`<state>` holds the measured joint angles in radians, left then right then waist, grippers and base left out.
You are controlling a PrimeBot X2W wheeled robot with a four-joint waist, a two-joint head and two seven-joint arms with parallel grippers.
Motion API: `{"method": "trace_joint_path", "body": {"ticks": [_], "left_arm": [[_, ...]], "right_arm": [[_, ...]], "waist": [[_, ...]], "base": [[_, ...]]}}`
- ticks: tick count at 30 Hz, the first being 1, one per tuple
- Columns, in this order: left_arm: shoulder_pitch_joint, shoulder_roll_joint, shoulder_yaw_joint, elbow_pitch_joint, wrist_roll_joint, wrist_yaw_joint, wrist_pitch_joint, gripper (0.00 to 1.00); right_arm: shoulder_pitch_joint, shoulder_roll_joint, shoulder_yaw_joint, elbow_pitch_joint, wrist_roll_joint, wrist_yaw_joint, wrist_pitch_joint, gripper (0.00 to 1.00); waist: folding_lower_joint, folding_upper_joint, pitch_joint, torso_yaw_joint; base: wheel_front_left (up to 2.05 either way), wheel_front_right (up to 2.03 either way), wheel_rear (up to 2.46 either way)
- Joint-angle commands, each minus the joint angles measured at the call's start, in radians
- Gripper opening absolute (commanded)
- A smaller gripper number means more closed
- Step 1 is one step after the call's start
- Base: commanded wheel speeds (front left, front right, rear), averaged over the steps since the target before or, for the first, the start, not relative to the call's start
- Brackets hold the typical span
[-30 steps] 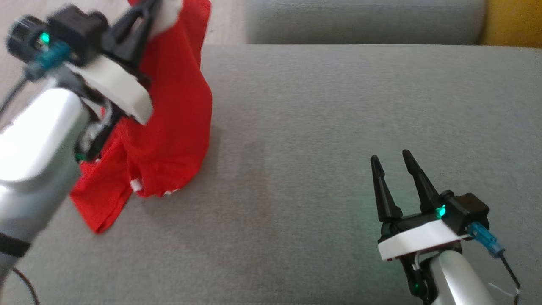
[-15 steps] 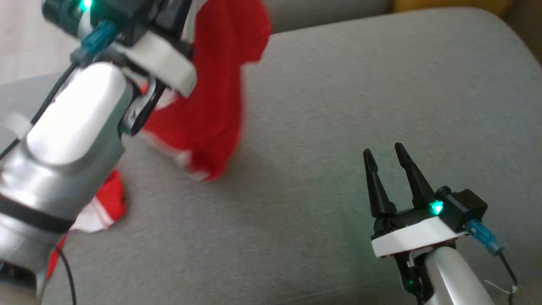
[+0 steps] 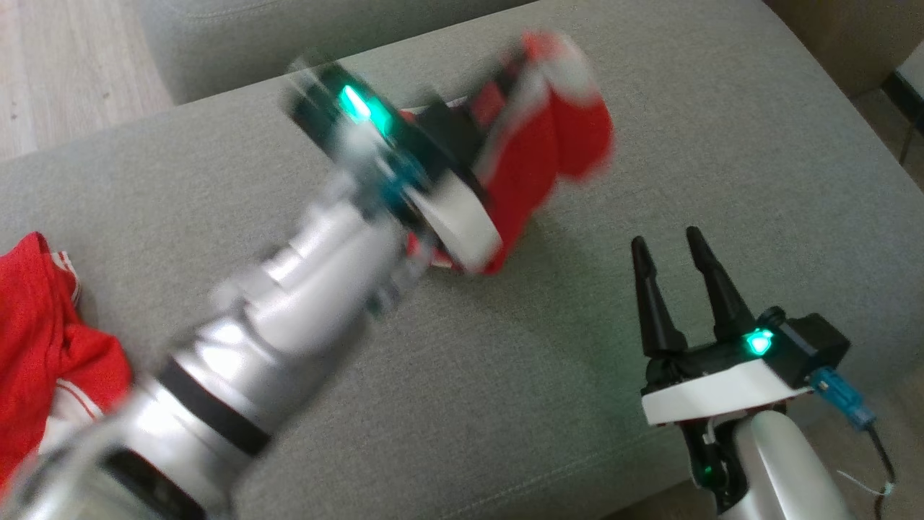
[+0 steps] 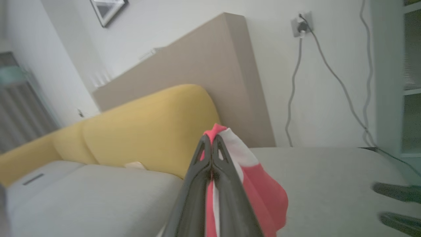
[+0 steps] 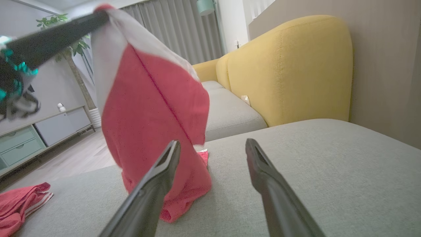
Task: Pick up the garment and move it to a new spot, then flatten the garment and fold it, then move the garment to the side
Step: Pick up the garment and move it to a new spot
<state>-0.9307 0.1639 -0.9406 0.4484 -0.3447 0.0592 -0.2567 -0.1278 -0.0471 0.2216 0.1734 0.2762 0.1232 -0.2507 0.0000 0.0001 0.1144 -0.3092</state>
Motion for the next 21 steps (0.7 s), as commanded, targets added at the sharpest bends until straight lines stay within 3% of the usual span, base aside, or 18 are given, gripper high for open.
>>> {"method": "trace_joint_path", "body": {"ticks": [1,2,3,4,6,12,16,21], "left_arm": [[-0.004,-0.013,0.026,-0.007,0.001,-0.010,-0.005,0.00],[0.023,-0.038,0.014,0.006,0.001,-0.017,-0.005,0.36],[0.023,-0.038,0.014,0.006,0.001,-0.017,-0.005,0.36],[0.048,-0.057,-0.003,0.017,0.005,-0.025,-0.005,1.00],[0.109,-0.093,-0.048,0.037,0.014,-0.050,-0.005,1.00],[0.170,-0.110,-0.051,0.028,0.022,-0.062,-0.005,1.00],[0.185,-0.096,0.023,0.006,0.031,-0.042,-0.005,1.00],[0.246,-0.030,0.162,-0.068,0.038,-0.010,-0.005,1.00]], "right_arm": [[-0.027,-0.003,0.010,-0.036,0.008,0.008,-0.011,1.00],[-0.025,-0.003,0.003,-0.034,0.009,0.008,-0.011,1.00],[-0.025,-0.003,0.003,-0.034,0.009,0.008,-0.011,1.00],[-0.023,-0.003,-0.001,-0.032,0.009,0.008,-0.011,1.00],[-0.015,-0.003,-0.007,-0.028,0.008,0.008,-0.011,1.00],[-0.003,-0.003,-0.014,-0.023,0.007,0.008,-0.011,1.00],[0.000,-0.003,-0.031,-0.023,0.001,0.008,-0.011,1.00],[0.007,-0.003,-0.056,-0.020,-0.019,0.008,-0.011,1.00]], "waist": [[0.0000,-0.0001,-0.003,-0.004],[0.0000,-0.0001,-0.005,-0.005],[0.0000,-0.0001,-0.005,-0.005],[0.0000,-0.0001,-0.007,-0.005],[0.0000,-0.0001,-0.014,-0.001],[0.0000,-0.0001,-0.024,0.039],[0.0000,-0.0001,-0.031,0.082],[0.0000,-0.0001,-0.052,0.151]], "base": [[0.00,0.00,0.00],[0.00,0.00,0.00],[0.00,0.00,0.00],[0.00,0.00,0.00],[0.00,0.00,0.00],[0.00,0.00,0.00],[0.00,0.00,0.00],[0.00,0.00,0.00]]}}
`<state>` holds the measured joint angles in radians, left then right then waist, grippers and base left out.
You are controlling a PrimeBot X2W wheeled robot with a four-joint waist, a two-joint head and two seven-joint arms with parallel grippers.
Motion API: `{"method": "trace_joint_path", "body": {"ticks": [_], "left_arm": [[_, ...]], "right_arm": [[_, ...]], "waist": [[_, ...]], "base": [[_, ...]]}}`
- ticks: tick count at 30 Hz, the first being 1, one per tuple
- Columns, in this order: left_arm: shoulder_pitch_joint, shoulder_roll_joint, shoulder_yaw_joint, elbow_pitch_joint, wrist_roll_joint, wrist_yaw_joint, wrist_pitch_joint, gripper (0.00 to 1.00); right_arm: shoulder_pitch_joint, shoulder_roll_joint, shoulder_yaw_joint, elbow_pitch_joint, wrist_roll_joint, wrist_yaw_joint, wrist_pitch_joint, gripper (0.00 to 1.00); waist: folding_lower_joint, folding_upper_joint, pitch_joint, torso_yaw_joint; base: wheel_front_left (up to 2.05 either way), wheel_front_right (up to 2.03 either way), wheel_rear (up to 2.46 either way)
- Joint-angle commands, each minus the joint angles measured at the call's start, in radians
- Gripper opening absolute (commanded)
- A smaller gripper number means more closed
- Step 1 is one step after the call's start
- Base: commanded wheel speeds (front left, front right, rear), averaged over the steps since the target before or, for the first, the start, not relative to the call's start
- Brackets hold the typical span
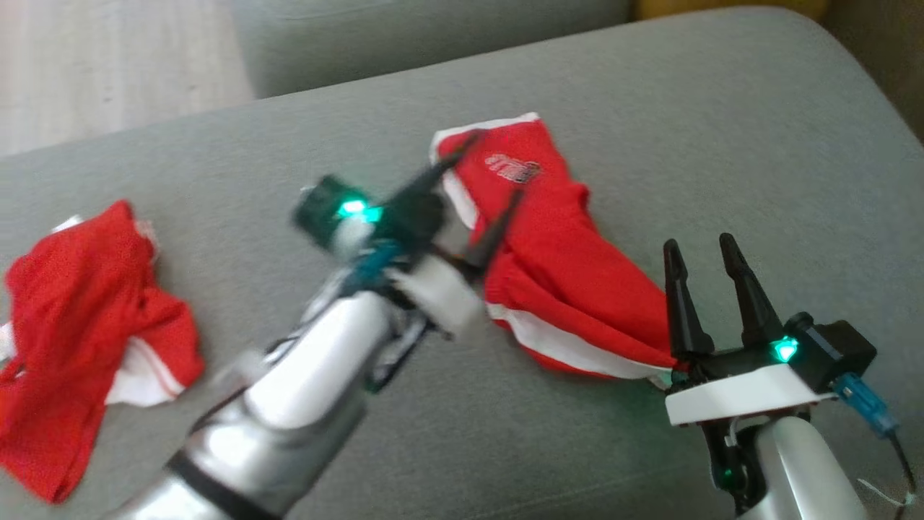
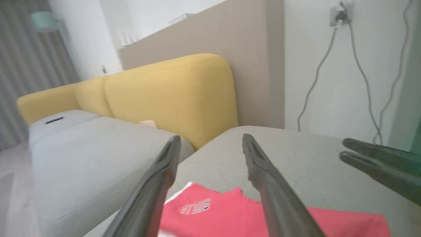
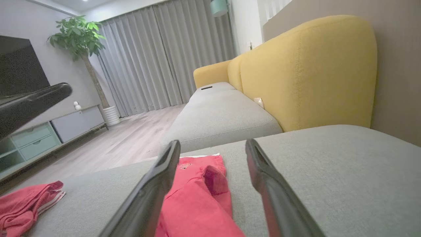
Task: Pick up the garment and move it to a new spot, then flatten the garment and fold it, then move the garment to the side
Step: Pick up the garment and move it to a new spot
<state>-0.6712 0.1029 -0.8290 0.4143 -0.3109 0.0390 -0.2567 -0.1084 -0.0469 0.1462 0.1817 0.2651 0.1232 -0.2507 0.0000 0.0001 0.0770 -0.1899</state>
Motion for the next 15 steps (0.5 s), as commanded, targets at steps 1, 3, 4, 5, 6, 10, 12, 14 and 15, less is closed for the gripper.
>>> {"method": "trace_joint_path", "body": {"ticks": [1,3,4,5,6,10,12,14,15], "left_arm": [[0.006,0.046,0.080,-0.053,0.006,0.016,-0.005,1.00],[0.054,0.079,0.140,-0.092,0.011,0.031,-0.005,1.00],[0.082,0.096,0.166,-0.113,0.017,0.038,-0.005,1.00],[0.113,0.111,0.192,-0.136,0.021,0.045,-0.005,1.00],[0.150,0.121,0.222,-0.160,0.019,0.055,-0.005,1.00],[0.308,0.147,0.313,-0.248,0.023,0.072,-0.005,1.00],[0.381,0.146,0.350,-0.285,0.028,0.074,-0.005,1.00],[0.446,0.134,0.382,-0.310,0.035,0.072,-0.005,1.00],[0.474,0.126,0.396,-0.317,0.038,0.069,-0.005,1.00]], "right_arm": [[-0.010,-0.003,0.014,-0.028,-0.013,0.008,-0.011,1.00],[-0.007,-0.003,0.011,-0.027,-0.022,0.008,-0.011,1.00],[-0.004,-0.003,0.010,-0.027,-0.026,0.008,-0.011,1.00],[-0.002,-0.003,0.009,-0.026,-0.030,0.008,-0.011,1.00],[0.001,-0.003,0.007,-0.026,-0.033,0.008,-0.011,1.00],[0.018,-0.003,-0.001,-0.025,-0.044,0.008,-0.011,1.00],[0.024,-0.003,0.003,-0.023,-0.049,0.008,-0.011,1.00],[0.030,-0.003,0.004,-0.020,-0.054,0.008,-0.011,1.00],[0.032,-0.003,0.004,-0.018,-0.055,0.008,-0.011,1.00]], "waist": [[0.0000,-0.0001,-0.020,0.048],[0.0000,-0.0001,-0.030,0.073],[0.0000,-0.0001,-0.035,0.086],[0.0000,-0.0001,-0.040,0.097],[0.0000,-0.0001,-0.045,0.108],[0.0000,-0.0001,-0.060,0.149],[0.0000,-0.0001,-0.065,0.163],[0.0000,-0.0001,-0.068,0.176],[0.0000,-0.0001,-0.070,0.181]], "base": [[0.00,0.00,0.00],[0.00,0.00,0.00],[0.00,0.00,0.00],[0.00,0.00,0.00],[0.00,0.00,0.00],[0.00,0.00,0.00],[0.00,0.00,0.00],[0.00,0.00,0.00],[0.00,0.00,0.00]]}}
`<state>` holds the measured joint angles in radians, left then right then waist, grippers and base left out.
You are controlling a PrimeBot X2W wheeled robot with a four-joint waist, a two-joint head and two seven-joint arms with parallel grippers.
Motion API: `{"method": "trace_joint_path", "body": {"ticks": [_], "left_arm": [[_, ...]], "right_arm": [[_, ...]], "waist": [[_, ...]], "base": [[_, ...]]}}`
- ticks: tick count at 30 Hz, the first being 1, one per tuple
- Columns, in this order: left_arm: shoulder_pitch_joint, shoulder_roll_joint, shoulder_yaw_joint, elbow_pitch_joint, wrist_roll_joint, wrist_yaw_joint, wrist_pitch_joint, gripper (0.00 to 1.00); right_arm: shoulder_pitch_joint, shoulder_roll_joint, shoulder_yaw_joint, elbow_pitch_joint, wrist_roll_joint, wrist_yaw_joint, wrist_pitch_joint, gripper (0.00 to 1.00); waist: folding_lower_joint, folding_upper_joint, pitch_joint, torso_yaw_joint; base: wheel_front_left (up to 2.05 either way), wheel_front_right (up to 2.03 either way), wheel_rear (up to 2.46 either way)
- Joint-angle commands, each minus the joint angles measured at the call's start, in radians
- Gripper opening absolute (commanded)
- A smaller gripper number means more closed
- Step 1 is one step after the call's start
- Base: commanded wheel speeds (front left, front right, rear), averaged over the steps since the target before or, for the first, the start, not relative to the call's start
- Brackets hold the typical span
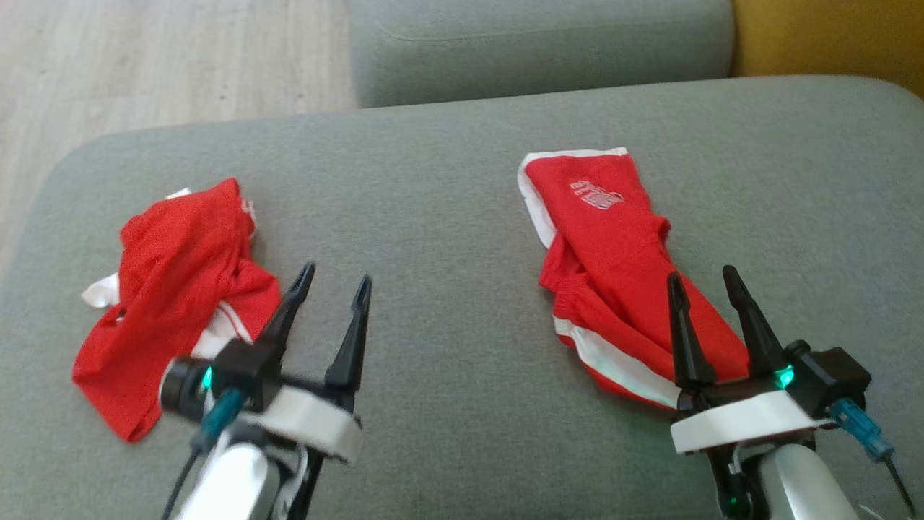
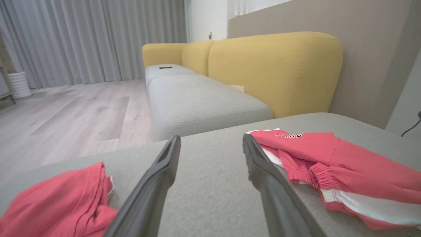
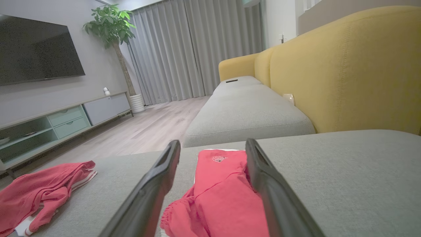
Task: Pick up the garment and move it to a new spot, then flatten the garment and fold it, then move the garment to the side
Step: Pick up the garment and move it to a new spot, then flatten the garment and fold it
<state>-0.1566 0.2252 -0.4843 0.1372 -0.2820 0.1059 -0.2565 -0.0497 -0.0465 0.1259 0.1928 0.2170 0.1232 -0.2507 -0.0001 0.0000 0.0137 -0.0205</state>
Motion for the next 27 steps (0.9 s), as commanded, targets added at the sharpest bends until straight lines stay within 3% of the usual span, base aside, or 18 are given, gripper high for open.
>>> {"method": "trace_joint_path", "body": {"ticks": [1,13,27], "left_arm": [[-0.016,-0.007,0.064,-0.046,0.015,-0.002,-0.005,1.00],[0.063,-0.105,0.152,-0.049,0.085,-0.098,-0.005,1.00],[0.065,-0.156,0.196,-0.025,0.136,-0.174,-0.005,1.00]], "right_arm": [[-0.025,-0.004,0.024,-0.027,-0.009,0.008,-0.011,1.00],[-0.026,-0.004,0.064,0.011,-0.020,0.008,-0.011,1.00],[-0.182,-0.004,0.123,0.364,0.001,0.008,0.020,1.00]], "waist": [[0.0001,0.0000,-0.008,0.015],[0.0001,0.0000,-0.009,0.059],[0.0001,0.0000,0.029,0.140]], "base": [[0.00,0.00,0.00],[0.00,0.00,0.00],[0.00,0.00,0.00]]}}
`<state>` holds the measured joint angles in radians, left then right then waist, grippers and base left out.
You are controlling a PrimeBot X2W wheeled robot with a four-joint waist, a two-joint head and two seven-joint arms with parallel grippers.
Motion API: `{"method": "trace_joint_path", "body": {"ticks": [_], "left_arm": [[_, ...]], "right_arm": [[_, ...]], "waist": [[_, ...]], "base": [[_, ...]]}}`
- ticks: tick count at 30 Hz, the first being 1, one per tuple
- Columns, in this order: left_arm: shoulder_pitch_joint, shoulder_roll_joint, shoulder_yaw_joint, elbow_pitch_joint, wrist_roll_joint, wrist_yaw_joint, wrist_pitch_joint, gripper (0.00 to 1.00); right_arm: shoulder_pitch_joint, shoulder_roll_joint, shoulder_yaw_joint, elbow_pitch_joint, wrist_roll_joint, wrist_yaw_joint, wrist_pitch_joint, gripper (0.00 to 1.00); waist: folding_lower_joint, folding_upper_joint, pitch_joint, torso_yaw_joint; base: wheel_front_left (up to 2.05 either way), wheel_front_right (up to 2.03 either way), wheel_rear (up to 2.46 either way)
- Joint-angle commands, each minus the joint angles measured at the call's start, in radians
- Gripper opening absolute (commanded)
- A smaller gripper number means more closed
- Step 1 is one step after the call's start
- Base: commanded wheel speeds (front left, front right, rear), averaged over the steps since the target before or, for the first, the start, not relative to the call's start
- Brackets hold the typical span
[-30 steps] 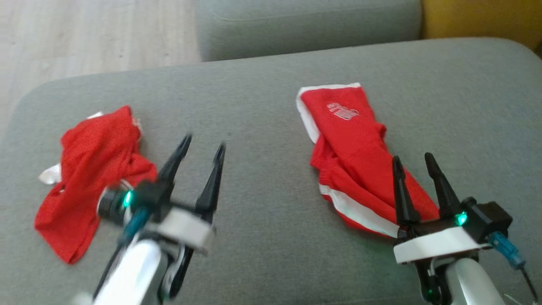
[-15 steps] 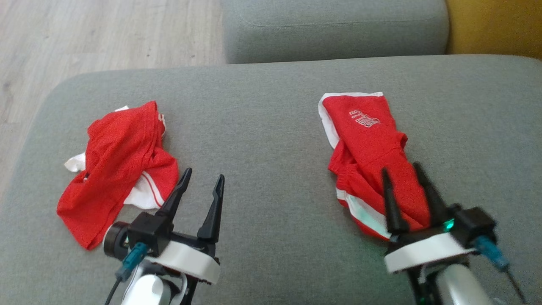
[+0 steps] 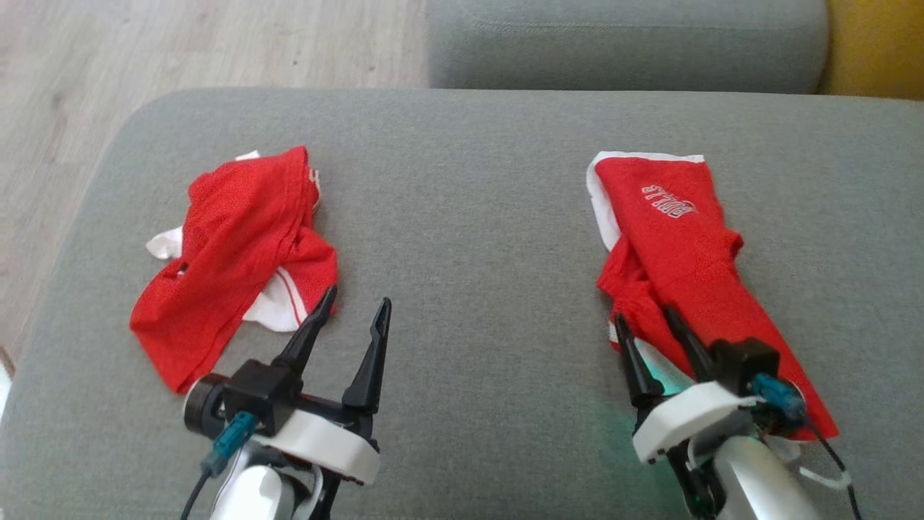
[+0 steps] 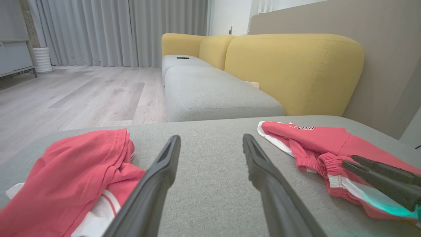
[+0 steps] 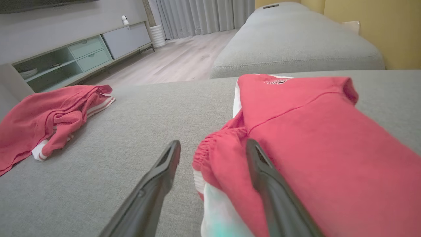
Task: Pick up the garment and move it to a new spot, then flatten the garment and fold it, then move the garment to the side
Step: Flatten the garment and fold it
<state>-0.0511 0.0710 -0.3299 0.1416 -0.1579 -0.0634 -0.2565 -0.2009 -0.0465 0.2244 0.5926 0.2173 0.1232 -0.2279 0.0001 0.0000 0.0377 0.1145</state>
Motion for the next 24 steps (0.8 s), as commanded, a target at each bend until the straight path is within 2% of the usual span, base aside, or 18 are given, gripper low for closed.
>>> {"method": "trace_joint_path", "body": {"ticks": [1,4,5,6,11,19,24], "left_arm": [[-0.041,-0.004,0.043,-0.028,0.014,-0.007,-0.005,1.00],[-0.046,-0.009,0.046,-0.025,0.019,-0.014,-0.005,1.00],[-0.047,-0.010,0.047,-0.025,0.020,-0.016,-0.005,1.00],[-0.048,-0.012,0.048,-0.024,0.021,-0.018,-0.005,1.00],[-0.052,-0.016,0.054,-0.022,0.025,-0.025,-0.005,1.00],[-0.048,-0.019,0.060,-0.020,0.031,-0.031,-0.005,1.00],[-0.050,-0.020,0.054,-0.021,0.032,-0.032,-0.005,1.00]], "right_arm": [[-0.045,-0.004,0.023,-0.011,0.006,0.008,0.001,1.00],[-0.086,-0.004,0.022,0.066,0.022,0.008,0.029,0.98],[-0.098,-0.004,0.024,0.090,0.031,0.008,0.041,0.42],[-0.110,-0.004,0.029,0.110,0.041,0.008,0.049,0.00],[-0.164,-0.004,0.087,0.143,0.097,0.008,0.024,0.00],[-0.241,-0.004,0.228,0.041,0.200,0.008,-0.031,0.00],[-0.280,-0.004,0.344,0.044,0.235,0.008,-0.033,0.00]], "waist": [[-0.0001,0.0000,0.009,0.010],[-0.0001,0.0000,0.018,0.026],[-0.0001,0.0000,0.020,0.031],[-0.0001,0.0000,0.022,0.036],[-0.0001,0.0000,0.025,0.052],[-0.0001,0.0000,0.020,0.064],[-0.0001,0.0000,0.022,0.074]], "base": [[0.00,0.00,0.00],[0.00,0.00,0.00],[0.00,0.00,0.00],[0.00,0.00,0.00],[0.00,0.00,0.00],[0.00,0.00,0.00],[0.00,0.00,0.00]]}}
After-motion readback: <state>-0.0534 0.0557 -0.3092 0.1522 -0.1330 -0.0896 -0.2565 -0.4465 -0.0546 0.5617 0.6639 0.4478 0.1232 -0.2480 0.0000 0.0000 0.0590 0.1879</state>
